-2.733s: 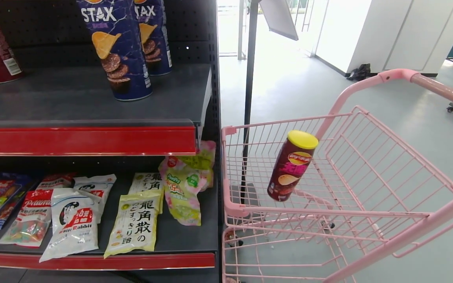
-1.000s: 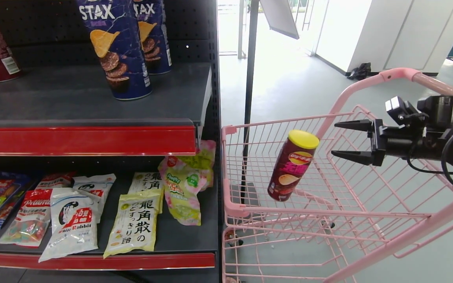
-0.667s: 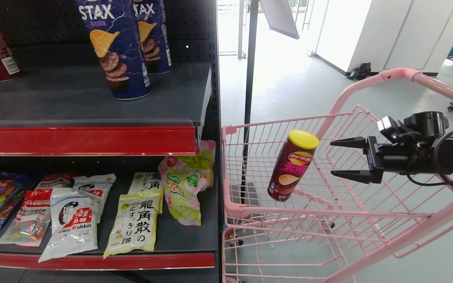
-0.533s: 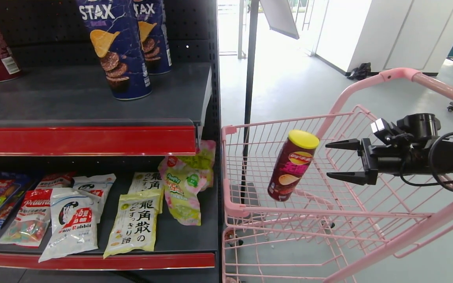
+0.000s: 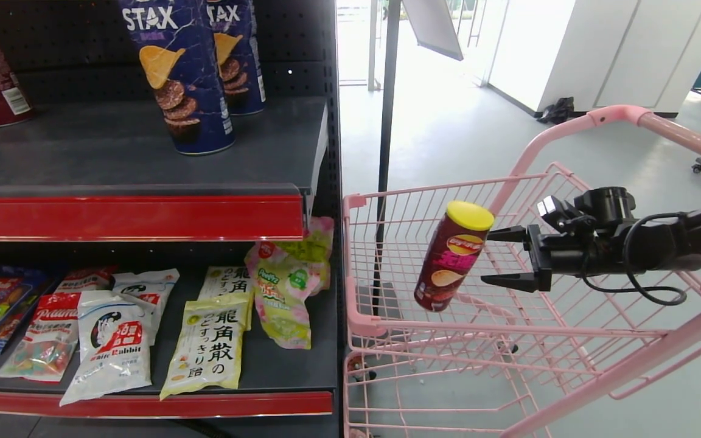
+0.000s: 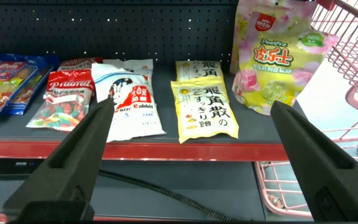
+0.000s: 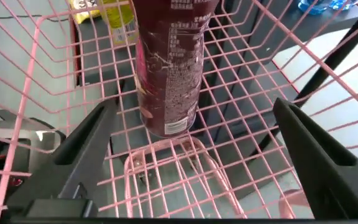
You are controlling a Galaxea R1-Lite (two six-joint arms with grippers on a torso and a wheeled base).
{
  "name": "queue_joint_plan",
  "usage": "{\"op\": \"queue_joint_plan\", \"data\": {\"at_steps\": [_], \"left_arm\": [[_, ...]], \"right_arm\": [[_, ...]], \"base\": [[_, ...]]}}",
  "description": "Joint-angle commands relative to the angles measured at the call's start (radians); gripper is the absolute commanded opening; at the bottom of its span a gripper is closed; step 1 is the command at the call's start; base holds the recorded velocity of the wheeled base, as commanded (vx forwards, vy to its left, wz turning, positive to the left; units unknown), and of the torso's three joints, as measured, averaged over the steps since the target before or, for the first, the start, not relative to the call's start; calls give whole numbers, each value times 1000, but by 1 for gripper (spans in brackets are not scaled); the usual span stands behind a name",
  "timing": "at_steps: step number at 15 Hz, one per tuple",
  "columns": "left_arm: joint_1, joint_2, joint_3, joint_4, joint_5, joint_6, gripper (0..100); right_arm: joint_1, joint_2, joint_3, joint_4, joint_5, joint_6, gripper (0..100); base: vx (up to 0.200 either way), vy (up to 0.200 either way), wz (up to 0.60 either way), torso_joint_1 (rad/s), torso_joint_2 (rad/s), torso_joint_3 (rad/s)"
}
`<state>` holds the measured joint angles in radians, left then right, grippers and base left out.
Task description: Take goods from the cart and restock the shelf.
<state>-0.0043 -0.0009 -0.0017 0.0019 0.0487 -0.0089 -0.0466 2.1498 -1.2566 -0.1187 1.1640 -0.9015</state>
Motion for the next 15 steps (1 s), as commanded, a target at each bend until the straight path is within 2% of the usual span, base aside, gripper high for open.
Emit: {"op": "queue_joint_plan", "data": {"at_steps": [1,4,12,13,15], "left_arm": [[0,1,0,0,0,0,100],[0,1,0,0,0,0,100],[0,1,0,0,0,0,100],[0,1,0,1,0,0,100],[1,1,0,0,0,0,100]], "right_arm": [[39,81,-60,-2,0,16,100],[88,107,-112,-2,2,72,100],[174,102,-133,-6,2,251,100],[180,102,-144,-6,2,259,0],[186,102,-155,-4,2,280,0]], "base": [[0,0,0,0,0,0],[0,0,0,0,0,0],[0,0,0,0,0,0],[0,0,0,0,0,0],[0,0,0,0,0,0]]}}
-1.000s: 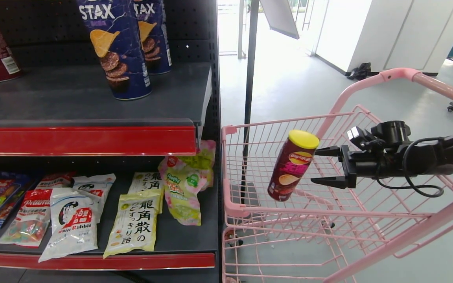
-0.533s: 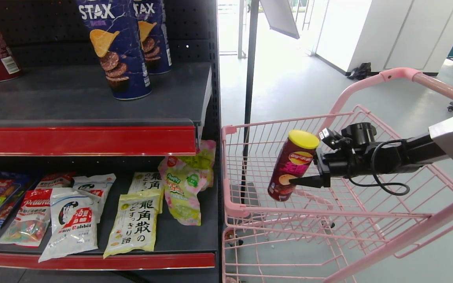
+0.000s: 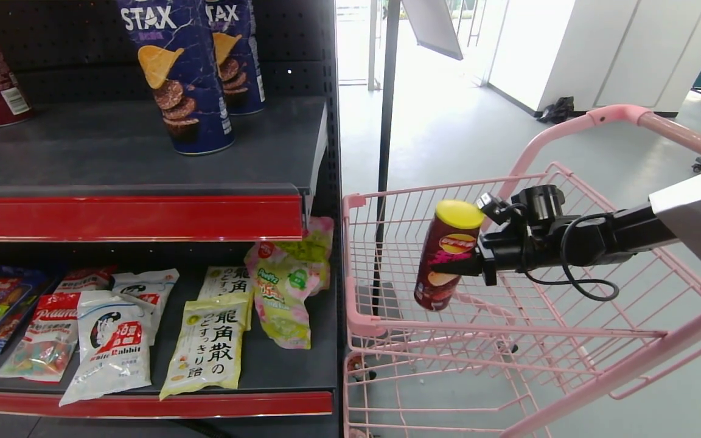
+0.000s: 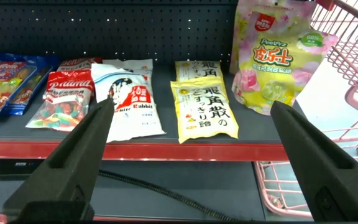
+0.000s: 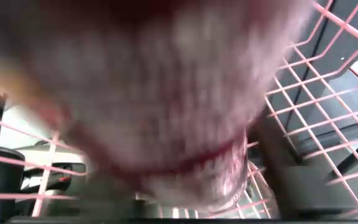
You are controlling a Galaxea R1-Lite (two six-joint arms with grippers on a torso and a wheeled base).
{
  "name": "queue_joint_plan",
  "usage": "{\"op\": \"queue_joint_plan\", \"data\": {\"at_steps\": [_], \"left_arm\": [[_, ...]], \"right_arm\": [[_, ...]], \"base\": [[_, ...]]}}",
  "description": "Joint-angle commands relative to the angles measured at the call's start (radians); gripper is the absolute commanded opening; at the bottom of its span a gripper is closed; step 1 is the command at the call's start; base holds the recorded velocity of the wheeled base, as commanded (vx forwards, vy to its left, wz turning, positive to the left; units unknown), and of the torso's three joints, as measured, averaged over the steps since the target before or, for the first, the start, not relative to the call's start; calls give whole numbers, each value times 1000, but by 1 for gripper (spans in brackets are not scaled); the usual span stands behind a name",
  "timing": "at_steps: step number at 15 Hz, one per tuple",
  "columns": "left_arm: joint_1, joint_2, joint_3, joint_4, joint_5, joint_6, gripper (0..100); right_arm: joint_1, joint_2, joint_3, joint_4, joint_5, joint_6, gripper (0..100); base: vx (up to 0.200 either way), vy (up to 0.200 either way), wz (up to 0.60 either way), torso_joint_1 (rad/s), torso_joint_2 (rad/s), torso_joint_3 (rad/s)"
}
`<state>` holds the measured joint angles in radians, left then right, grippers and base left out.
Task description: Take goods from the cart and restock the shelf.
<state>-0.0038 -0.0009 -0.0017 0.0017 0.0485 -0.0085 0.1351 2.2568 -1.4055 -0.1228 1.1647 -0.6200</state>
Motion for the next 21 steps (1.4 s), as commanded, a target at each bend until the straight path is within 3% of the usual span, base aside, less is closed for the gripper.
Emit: {"op": "queue_joint_plan", "data": {"at_steps": [1,9,12,17,19,21], "left_arm": [[-1,1,0,1,1,-1,100],[-1,1,0,0,1,-1,100],[1,1,0,0,1,-1,100],[-1,1,0,0,1,-1,100],[1,1,0,0,1,-1,100],[-1,1,0,0,1,-1,100]], "right_arm": [[9,-5,-6,-1,1,9,0],[8,-175,0,22,-16,82,0],[12,-385,89,144,-36,114,0],[12,-628,224,127,-79,94,0],[87,-689,272,129,-92,92,0],[190,-764,359,129,-194,91,0]], "base": [[0,0,0,0,0,0],[0,0,0,0,0,0],[0,0,0,0,0,0],[0,0,0,0,0,0],[0,0,0,0,0,0],[0,0,0,0,0,0]]}}
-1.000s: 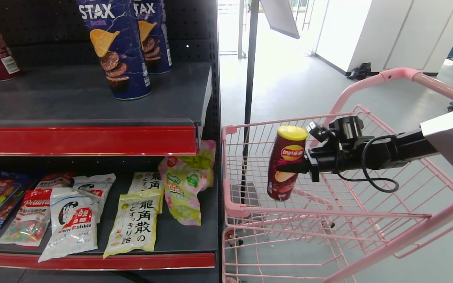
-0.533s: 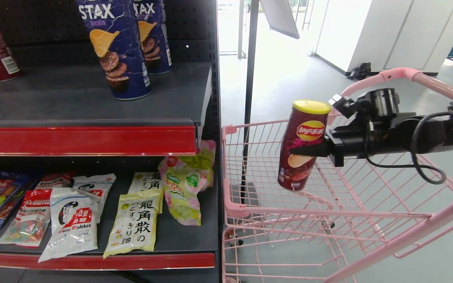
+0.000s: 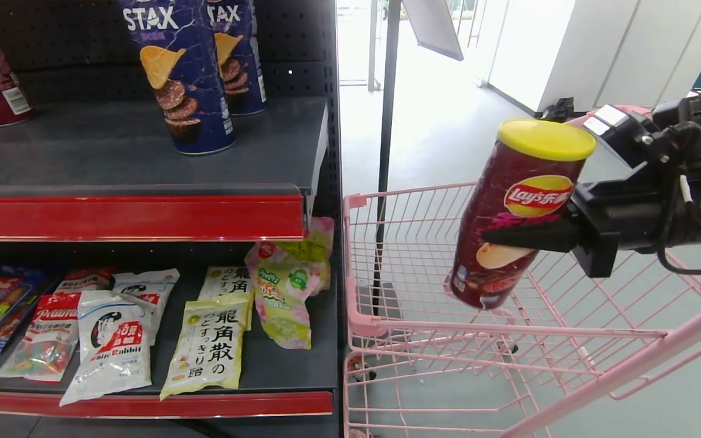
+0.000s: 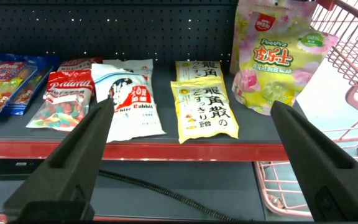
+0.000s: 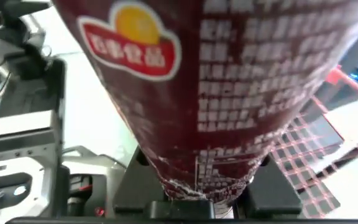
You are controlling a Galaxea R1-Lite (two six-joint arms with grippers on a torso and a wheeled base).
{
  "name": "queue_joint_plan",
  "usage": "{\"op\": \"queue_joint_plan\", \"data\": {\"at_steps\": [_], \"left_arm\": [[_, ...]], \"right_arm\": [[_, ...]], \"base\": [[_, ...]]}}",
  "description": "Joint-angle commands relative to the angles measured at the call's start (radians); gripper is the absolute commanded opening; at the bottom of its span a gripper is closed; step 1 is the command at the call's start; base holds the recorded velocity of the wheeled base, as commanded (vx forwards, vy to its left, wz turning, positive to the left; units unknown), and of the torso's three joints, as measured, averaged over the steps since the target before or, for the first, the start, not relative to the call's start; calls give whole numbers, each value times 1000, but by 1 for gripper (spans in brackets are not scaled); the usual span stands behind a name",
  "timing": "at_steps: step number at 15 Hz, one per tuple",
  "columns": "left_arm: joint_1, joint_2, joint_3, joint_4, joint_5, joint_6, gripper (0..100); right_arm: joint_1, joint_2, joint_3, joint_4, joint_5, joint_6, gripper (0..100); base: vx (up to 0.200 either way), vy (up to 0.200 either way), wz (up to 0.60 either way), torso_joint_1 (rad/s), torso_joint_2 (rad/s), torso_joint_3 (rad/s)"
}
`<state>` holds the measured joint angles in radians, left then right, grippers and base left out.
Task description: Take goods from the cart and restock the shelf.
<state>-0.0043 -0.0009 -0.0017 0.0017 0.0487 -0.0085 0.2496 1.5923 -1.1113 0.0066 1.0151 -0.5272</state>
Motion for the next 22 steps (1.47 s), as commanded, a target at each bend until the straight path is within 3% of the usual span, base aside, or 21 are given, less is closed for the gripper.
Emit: {"op": "queue_joint_plan", "data": {"at_steps": [1,6,12,22], "left_arm": [[0,1,0,0,0,-1,100],[1,1,0,0,0,-1,100],[1,1,0,0,0,-1,100],[0,1,0,0,0,-1,100]], "right_arm": [[126,-143,108,0,-98,-2,0],[343,-264,283,-2,-294,12,0],[375,-255,291,9,-317,33,0],[402,-272,283,6,-323,85,0]], "base": [[0,0,0,0,0,0],[0,0,0,0,0,0],[0,0,0,7,-33,-23],[0,0,0,161,-474,-308]]}}
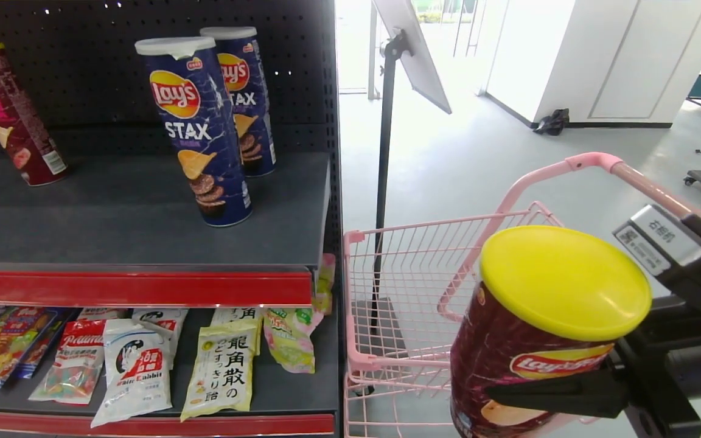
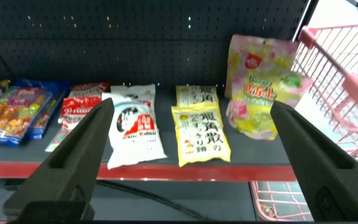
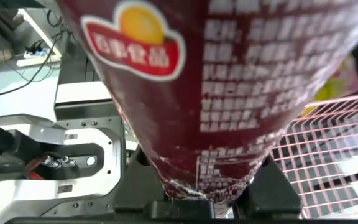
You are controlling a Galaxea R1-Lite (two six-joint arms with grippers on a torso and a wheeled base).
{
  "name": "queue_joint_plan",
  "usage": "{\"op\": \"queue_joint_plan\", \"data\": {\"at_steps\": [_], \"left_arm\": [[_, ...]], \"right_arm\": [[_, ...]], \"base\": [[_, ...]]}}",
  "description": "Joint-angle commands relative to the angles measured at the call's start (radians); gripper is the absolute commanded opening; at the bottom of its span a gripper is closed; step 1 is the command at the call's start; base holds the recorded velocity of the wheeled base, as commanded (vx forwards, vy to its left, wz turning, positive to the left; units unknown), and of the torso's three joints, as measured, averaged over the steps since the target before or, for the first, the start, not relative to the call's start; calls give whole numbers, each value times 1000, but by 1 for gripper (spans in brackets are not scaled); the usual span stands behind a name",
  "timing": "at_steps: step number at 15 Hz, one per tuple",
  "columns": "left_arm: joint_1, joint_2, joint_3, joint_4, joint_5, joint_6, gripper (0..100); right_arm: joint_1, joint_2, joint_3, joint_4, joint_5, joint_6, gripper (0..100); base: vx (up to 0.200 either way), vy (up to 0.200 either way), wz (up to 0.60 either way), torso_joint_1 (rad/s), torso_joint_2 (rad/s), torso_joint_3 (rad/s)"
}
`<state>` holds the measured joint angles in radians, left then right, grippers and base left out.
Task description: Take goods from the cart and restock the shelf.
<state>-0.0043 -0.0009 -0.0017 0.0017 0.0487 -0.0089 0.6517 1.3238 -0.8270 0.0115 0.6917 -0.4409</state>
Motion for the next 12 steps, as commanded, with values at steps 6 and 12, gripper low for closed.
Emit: {"op": "queue_joint_plan", "data": {"at_steps": [6,12], "left_arm": [[0,1,0,0,0,0,100],[0,1,0,0,0,0,100]], "right_arm": [[-1,-9,2,-5,-3,-1,0],[-9,-28,9,-8,-3,1,0]], "base": [[0,0,0,229,-555,-337],[0,0,0,190,-441,-249]]}}
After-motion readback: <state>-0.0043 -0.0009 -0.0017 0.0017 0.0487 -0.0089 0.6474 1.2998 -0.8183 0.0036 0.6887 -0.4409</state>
